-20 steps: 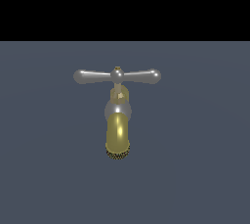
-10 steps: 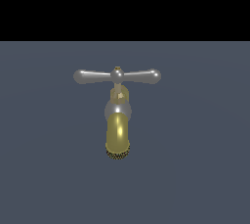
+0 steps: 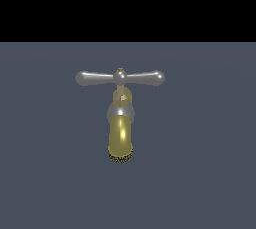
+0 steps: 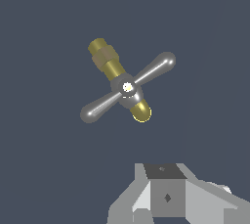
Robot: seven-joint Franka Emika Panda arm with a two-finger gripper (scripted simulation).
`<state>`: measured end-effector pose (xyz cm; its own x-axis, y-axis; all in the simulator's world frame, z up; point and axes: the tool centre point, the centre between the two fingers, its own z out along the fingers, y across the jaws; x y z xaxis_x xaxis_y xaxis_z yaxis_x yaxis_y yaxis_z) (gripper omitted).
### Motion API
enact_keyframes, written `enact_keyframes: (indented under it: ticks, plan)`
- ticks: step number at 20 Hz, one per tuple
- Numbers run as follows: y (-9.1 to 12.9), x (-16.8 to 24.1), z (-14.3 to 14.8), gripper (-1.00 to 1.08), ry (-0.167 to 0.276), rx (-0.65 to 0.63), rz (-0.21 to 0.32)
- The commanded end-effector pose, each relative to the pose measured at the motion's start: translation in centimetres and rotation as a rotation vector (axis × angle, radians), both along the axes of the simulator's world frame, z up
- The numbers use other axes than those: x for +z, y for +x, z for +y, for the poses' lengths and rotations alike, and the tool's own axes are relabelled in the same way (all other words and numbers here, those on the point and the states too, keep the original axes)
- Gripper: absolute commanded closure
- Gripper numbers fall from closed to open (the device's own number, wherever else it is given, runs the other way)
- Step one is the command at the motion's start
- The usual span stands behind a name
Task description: Turn on the faucet by rotating a designated handle.
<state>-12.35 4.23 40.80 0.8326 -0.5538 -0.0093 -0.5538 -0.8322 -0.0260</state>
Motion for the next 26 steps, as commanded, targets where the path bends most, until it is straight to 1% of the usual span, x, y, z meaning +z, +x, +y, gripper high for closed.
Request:
enact_keyframes:
  ticks: [1,14,26]
  plan:
    - [1.0,-1.0,0.5,1.08,0.000,-0.058,0.002]
    - [5.8,-6.8,3.0,1.08,-0.003,-0.353,0.013]
    - [9.3,-13.0,5.5,1.08,-0.010,-0.625,0.019]
